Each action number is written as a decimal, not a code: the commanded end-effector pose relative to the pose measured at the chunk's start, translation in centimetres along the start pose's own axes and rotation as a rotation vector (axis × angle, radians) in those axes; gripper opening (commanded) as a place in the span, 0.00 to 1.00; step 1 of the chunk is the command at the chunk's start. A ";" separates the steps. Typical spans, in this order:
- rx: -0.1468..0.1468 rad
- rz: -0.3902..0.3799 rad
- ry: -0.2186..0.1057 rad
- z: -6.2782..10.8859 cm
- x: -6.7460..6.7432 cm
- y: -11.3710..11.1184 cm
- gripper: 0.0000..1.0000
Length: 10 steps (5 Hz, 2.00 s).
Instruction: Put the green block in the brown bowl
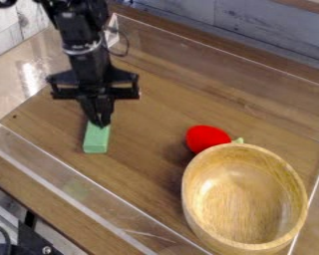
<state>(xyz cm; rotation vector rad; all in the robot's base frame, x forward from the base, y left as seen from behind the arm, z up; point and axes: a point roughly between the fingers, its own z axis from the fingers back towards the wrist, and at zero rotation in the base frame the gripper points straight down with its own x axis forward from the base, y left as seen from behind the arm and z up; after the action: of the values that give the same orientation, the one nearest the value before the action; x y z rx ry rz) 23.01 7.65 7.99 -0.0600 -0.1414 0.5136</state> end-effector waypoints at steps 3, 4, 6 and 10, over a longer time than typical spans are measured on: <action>-0.033 -0.058 -0.126 2.4 3.9 -2.5 0.00; -0.016 0.010 -0.126 1.4 3.8 -0.9 1.00; 0.012 0.103 -0.117 -0.9 3.7 1.2 1.00; 0.016 0.147 -0.139 2.5 4.7 1.9 0.00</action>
<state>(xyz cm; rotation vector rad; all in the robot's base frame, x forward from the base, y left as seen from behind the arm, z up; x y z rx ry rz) 25.16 11.19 9.14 -0.0294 -0.2071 0.6711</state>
